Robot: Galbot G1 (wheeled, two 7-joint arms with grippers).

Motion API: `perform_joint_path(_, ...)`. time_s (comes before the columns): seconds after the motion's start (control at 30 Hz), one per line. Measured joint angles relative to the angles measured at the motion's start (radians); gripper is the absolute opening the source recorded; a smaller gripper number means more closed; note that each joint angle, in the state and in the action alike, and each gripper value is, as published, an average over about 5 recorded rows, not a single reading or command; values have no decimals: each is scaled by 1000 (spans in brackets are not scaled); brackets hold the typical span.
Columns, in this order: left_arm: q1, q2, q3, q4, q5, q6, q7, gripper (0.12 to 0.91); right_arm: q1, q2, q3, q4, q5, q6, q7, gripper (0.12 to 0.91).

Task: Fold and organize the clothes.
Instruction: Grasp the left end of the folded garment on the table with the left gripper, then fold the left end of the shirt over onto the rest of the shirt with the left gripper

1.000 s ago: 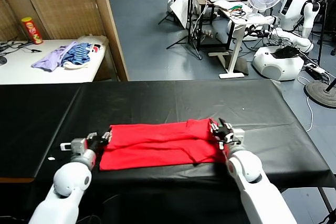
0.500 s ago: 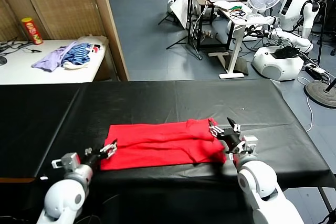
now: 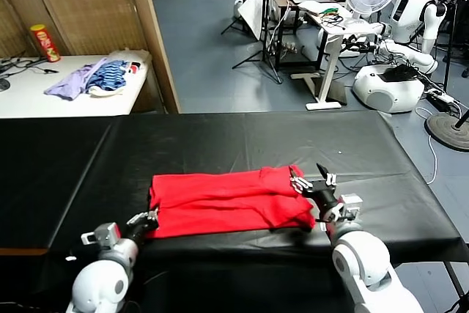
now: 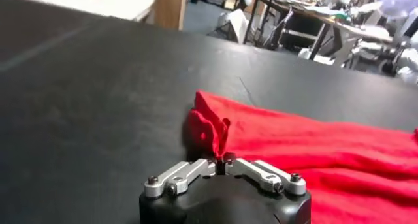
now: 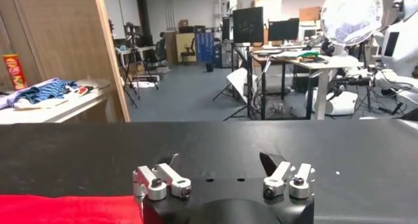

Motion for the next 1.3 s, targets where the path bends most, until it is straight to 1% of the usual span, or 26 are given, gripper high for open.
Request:
perform_joint_path(0.1,6,38,-23,12,142,-30,17,153,-8,4,6,9,-1,-2,1,798)
perform_joint_path(0.2,13,101,-59,26,239,-28,15,153,-14,12,11,13,-2,-2,0,798)
perform_joint_path(0.33,11,196,-101,36,301,-1,4,153,-24,24,14,16,-10,-1,0,798)
perform_joint_path(0.43,4,235,-104,16,311,30,-8,153,-33,31,13,21,-20,0,0,798)
perform_joint_path(0.5,-1,239,-90,-11,289,49,-17,153,-40,35,13,26,-30,0,-1,798)
perform_joint_path(0.6,-14,220,-46,-68,213,72,-39,153,-53,41,17,35,-44,0,0,798)
perform_joint_path(0.7,-35,177,27,-124,101,104,-79,153,-66,49,25,41,-56,-1,1,798)
perform_joint_path(0.8,-62,121,111,-156,-27,134,-131,153,-79,54,34,45,-64,-2,3,798)
perform_joint_path(0.9,-93,57,188,-164,-134,138,-167,153,-89,59,40,47,-70,-2,4,798)
perform_joint_path(1.0,-128,-5,242,-154,-197,129,-178,153,-94,64,41,45,-75,-2,4,798)
perform_joint_path(1.1,-159,-57,272,-133,-244,127,-187,153,-95,71,37,39,-81,-2,4,798)
perform_joint_path(1.17,-172,-89,284,-116,-258,126,-191,153,-94,74,33,35,-83,-2,4,798)
perform_joint_path(1.3,-177,-145,305,-84,-248,118,-189,153,-88,76,25,28,-84,-2,3,798)
